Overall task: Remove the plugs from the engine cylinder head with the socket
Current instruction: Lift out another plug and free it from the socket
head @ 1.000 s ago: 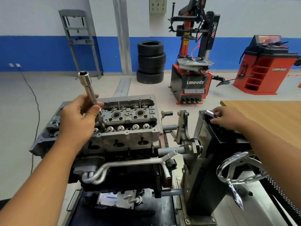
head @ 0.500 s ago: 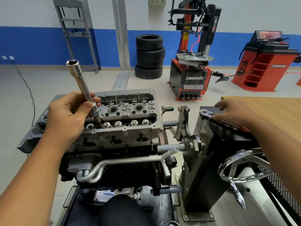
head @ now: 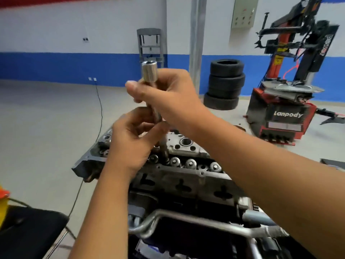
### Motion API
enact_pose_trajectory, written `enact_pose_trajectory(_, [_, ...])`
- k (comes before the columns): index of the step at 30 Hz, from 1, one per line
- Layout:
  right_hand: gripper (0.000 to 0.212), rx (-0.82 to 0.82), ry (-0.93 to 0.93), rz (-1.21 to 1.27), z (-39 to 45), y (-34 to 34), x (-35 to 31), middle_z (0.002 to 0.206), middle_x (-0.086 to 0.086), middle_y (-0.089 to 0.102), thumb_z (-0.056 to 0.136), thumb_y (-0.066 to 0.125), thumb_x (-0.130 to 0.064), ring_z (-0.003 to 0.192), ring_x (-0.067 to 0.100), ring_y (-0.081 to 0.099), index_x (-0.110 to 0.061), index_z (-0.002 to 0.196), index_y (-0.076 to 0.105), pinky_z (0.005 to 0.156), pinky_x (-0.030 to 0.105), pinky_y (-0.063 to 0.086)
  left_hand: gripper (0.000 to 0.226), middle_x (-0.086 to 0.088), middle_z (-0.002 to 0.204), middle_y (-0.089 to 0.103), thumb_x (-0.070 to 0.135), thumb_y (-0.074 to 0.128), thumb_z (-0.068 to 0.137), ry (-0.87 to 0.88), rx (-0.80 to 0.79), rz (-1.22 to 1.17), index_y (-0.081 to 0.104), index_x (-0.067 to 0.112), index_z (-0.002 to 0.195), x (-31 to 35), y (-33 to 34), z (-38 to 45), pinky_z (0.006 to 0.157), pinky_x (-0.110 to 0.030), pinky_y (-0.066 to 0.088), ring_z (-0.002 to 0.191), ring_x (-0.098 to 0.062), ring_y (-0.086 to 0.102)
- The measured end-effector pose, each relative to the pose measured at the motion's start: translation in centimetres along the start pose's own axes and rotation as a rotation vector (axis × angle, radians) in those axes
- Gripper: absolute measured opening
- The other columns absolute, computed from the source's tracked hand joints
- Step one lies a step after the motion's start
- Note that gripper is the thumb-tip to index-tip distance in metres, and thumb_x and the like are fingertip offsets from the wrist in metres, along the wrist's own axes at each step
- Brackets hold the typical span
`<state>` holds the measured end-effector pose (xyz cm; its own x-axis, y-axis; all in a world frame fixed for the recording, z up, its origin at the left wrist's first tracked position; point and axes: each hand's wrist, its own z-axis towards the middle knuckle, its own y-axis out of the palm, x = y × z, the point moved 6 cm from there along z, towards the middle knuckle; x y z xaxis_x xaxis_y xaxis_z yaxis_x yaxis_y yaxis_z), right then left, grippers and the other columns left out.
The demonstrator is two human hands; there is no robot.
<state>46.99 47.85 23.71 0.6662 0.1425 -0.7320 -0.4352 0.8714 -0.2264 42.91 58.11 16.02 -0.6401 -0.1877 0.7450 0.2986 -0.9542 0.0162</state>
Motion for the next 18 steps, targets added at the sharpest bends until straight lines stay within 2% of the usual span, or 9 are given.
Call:
enact_pose_trajectory(1, [0.036,0.002,0.009,0.063,0.5,0.9,0.5,0.077,0.030,0.066,0.094,0.076,-0.016,0.057,0.003,0.057,0.016,0.082,0.064,0.059,0.019,0.046,0.013,0.000,0.084,0.078,0.030,0.084,0.081,0.005,0.029,0.019,0.075,0.029,0.091,-0.3,-0.3,0.0,0.068,-0.043,0.064,0.072,-0.023,0.076])
enact_pose_trajectory(3, [0.031,0.009,0.057,0.170,1.0,1.6,2.0,0.071,0.018,0.068,0.094,0.075,-0.018,0.058,0.007,0.058,0.007,0.079,0.066,0.059,0.023,0.047,0.013,0.000,0.087,0.078,0.030,0.081,0.084,0.002,0.020,0.066,0.074,0.029,0.094,-0.7,-0.6,0.3,0.074,-0.054,0.064,0.077,-0.027,0.077])
enact_pose_trajectory(5, [0.023,0.010,0.117,0.296,1.2,1.6,3.3,0.069,0.008,0.067,0.090,0.078,-0.018,0.064,0.014,0.061,-0.005,0.078,0.064,0.064,0.031,0.051,0.011,0.004,0.094,0.079,0.027,0.077,0.090,-0.001,-0.069,0.114,0.073,0.033,0.098,-0.9,-0.6,0.7,0.077,-0.049,0.065,0.086,-0.021,0.077])
enact_pose_trajectory(8, [0.025,-0.060,0.170,0.429,1.4,1.1,4.0,0.073,0.010,0.066,0.082,0.077,-0.016,0.066,0.016,0.064,-0.006,0.083,0.054,0.064,0.033,0.053,0.015,0.007,0.104,0.079,0.026,0.071,0.095,-0.013,-0.211,0.091,0.072,0.035,0.107,-1.1,-0.9,1.7,0.078,-0.035,0.065,0.096,-0.017,0.077])
enact_pose_trajectory(11, [0.022,-0.134,0.206,0.421,1.4,1.0,4.1,0.081,0.006,0.074,0.084,0.070,-0.020,0.077,0.016,0.069,-0.005,0.093,0.056,0.073,0.032,0.057,0.021,0.001,0.115,0.077,0.023,0.058,0.104,-0.011,-0.338,0.014,0.072,0.027,0.119,-1.7,-0.7,2.1,0.083,-0.040,0.064,0.106,-0.025,0.075])
enact_pose_trajectory(14, [0.015,-0.116,0.216,0.397,1.3,1.2,3.5,0.089,0.004,0.078,0.091,0.065,-0.021,0.085,0.016,0.071,-0.006,0.092,0.063,0.081,0.030,0.058,0.026,-0.007,0.116,0.075,0.019,0.052,0.106,-0.027,-0.345,-0.126,0.072,0.028,0.120,-2.2,-0.8,1.7,0.082,-0.045,0.064,0.104,-0.034,0.075])
enact_pose_trajectory(16, [0.017,-0.048,0.245,0.313,0.3,1.4,3.3,0.091,0.007,0.077,0.098,0.065,-0.022,0.083,0.016,0.070,-0.009,0.090,0.067,0.080,0.032,0.059,0.025,-0.006,0.113,0.075,0.019,0.053,0.105,-0.042,-0.340,-0.164,0.071,0.027,0.120,-2.5,-0.5,1.4,0.081,-0.047,0.064,0.102,-0.033,0.076])
enact_pose_trajectory(18, [0.017,0.112,0.242,0.207,-1.1,1.5,3.9,0.090,0.016,0.075,0.096,0.073,-0.021,0.081,0.019,0.070,-0.005,0.090,0.069,0.079,0.037,0.061,0.024,-0.004,0.115,0.075,0.021,0.055,0.104,-0.036,-0.342,-0.148,0.069,0.024,0.123,-2.6,-0.6,1.4,0.083,-0.051,0.063,0.106,-0.031,0.074])
